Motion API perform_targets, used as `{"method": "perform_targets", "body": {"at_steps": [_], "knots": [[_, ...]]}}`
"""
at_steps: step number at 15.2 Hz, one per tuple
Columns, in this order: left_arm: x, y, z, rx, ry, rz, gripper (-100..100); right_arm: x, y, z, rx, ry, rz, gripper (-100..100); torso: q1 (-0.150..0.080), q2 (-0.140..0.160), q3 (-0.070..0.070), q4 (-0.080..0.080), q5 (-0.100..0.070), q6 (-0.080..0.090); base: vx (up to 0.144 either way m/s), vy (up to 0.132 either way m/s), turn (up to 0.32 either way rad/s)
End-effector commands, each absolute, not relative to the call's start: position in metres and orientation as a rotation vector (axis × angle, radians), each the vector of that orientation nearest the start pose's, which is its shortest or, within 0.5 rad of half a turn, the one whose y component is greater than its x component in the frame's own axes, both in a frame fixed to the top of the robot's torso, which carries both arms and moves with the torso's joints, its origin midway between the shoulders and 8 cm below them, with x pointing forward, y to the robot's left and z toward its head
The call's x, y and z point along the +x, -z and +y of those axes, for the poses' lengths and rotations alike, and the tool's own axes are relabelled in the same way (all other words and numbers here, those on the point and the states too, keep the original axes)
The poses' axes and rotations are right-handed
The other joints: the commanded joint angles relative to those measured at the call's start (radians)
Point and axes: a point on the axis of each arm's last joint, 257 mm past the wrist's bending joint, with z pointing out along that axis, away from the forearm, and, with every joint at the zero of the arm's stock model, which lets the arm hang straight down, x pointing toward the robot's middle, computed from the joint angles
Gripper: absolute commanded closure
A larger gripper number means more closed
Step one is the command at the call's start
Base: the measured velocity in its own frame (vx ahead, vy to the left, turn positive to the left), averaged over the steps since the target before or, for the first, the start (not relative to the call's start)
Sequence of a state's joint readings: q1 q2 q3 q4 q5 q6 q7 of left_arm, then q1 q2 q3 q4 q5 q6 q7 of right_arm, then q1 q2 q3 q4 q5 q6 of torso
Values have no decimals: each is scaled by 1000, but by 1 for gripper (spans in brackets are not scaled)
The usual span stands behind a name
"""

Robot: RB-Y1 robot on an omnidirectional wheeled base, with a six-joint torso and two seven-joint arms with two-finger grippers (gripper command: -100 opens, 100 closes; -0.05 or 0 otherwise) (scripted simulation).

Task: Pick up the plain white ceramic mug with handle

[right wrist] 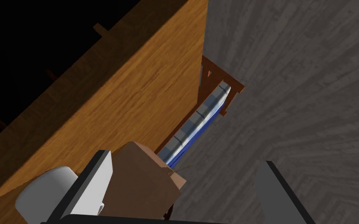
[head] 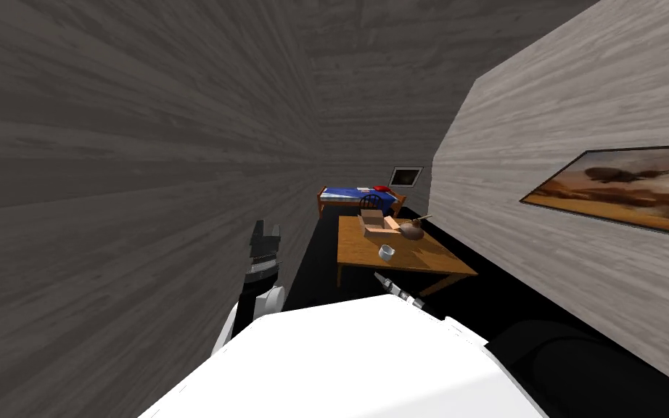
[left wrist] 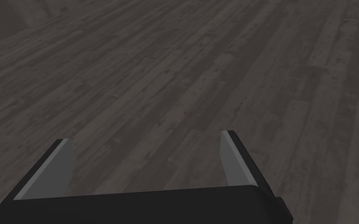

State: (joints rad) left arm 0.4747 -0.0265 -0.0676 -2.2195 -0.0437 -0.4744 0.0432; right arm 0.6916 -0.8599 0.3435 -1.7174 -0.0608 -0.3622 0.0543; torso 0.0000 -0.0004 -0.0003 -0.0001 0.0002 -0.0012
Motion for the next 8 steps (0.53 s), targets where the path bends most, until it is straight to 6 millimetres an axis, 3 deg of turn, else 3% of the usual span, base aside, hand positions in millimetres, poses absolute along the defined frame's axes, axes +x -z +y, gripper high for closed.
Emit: {"method": "perform_targets", "body": {"at_steps": [1,2,3,4,6,7,8], "knots": [[365,-1,253,-724,1378,651,0,221,405,-324,726,-844,2120,-100,0,0,0,0,0,0,5,10,387],[365,-1,253,-725,1378,651,0,195,425,-338,751,-790,2199,-100,0,0,0,0,0,0,7,11,412],[365,-1,253,-724,1378,651,0,194,424,-344,731,-775,2215,-100,0,0,0,0,0,0,7,8,397],[365,-1,253,-725,1378,651,0,169,442,-355,760,-730,2282,-100,0,0,0,0,0,0,8,8,419],[365,-1,253,-725,1378,651,0,167,441,-367,733,-701,2307,-100,0,-1,0,0,0,0,7,2,281],[365,-1,253,-725,1378,651,0,139,456,-384,754,-639,2380,-100,-1,0,0,0,0,1,5,5,261],[365,-1,253,-725,1378,651,0,139,454,-390,738,-627,2392,-100,0,0,0,0,0,1,4,6,331]]}}
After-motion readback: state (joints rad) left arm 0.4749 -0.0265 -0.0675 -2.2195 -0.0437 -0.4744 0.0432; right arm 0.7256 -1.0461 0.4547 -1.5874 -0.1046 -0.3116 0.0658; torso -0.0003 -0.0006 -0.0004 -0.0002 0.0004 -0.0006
